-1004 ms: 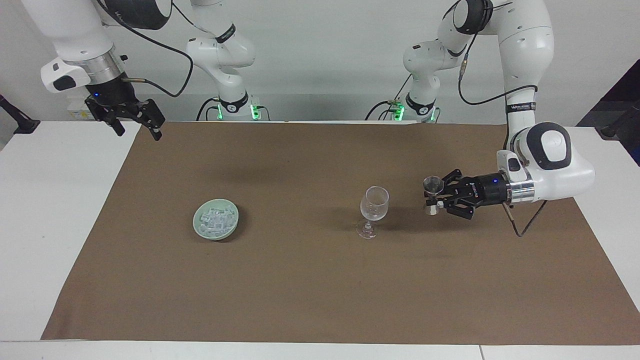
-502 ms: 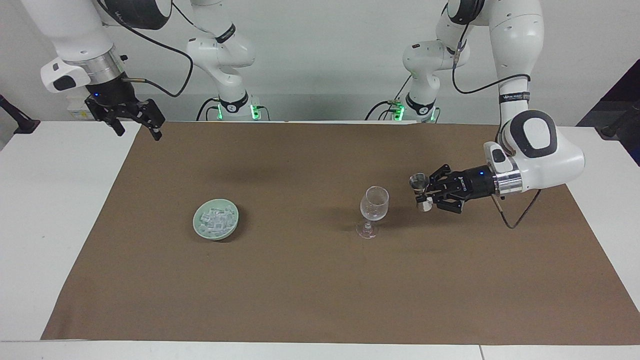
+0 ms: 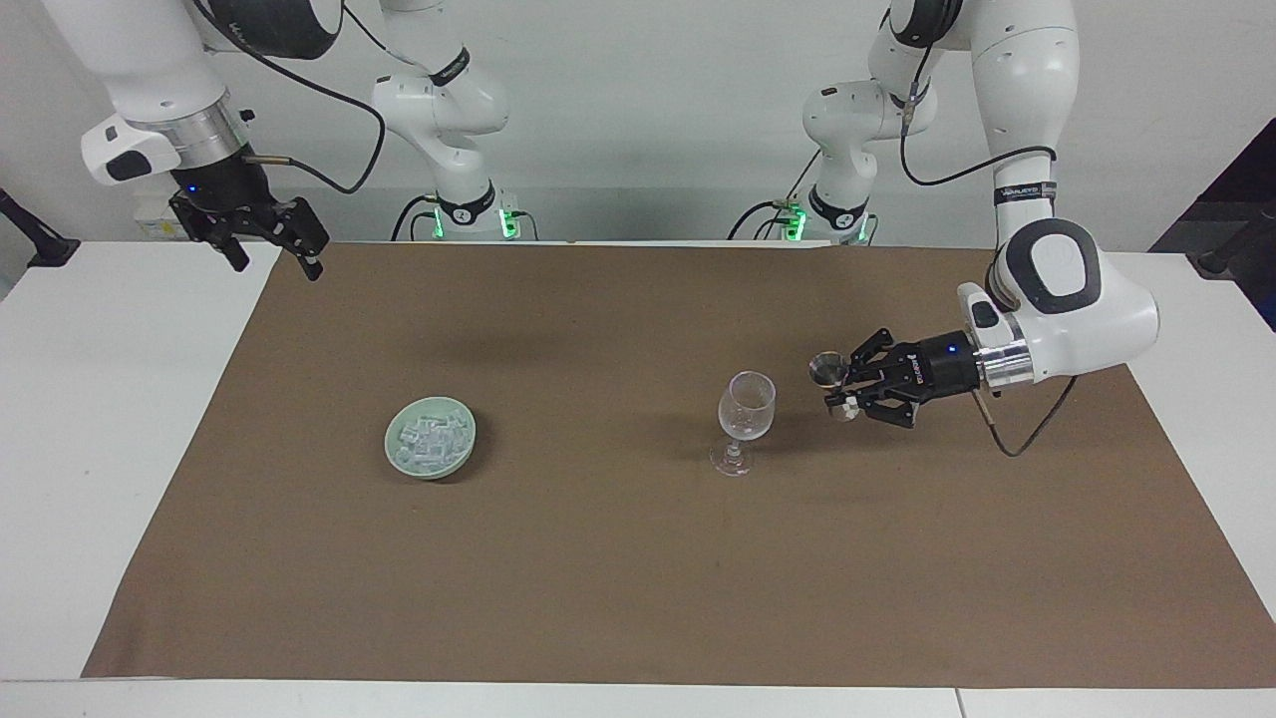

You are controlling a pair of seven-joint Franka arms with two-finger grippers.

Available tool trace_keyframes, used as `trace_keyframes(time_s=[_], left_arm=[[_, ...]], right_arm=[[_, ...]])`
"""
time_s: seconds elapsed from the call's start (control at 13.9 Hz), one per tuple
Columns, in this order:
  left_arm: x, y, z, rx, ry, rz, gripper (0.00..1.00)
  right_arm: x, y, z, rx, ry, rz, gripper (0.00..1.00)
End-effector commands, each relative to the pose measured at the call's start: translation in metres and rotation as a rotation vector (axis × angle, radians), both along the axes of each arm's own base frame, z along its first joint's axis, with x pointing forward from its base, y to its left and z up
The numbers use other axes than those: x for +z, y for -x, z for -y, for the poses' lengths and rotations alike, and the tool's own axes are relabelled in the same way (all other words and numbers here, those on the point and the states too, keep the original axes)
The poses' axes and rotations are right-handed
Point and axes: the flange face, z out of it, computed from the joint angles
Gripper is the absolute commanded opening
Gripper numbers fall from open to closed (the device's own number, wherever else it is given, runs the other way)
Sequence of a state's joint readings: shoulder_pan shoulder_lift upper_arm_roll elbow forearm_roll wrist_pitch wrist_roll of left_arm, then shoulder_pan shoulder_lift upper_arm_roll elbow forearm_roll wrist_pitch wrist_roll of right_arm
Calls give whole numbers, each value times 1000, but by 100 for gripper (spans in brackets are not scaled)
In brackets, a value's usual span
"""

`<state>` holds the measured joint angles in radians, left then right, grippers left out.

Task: Pour wine and add ice with both arms
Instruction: 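Carry the jigger cup with the left gripper above the clear glass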

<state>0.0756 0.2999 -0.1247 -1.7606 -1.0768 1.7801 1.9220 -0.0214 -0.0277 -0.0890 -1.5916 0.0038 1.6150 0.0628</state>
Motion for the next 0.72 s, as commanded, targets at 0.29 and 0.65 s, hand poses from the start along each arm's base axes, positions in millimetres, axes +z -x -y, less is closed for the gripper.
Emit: trace_keyframes(time_s=[0.29,0.65], left_arm=[[16,8,18,15,-87,26,7],[25,12,29,21,-158,-3,6]], right_arm=[[-1,2,2,15,1,7,100],[-1,2,2,15,1,7,100]])
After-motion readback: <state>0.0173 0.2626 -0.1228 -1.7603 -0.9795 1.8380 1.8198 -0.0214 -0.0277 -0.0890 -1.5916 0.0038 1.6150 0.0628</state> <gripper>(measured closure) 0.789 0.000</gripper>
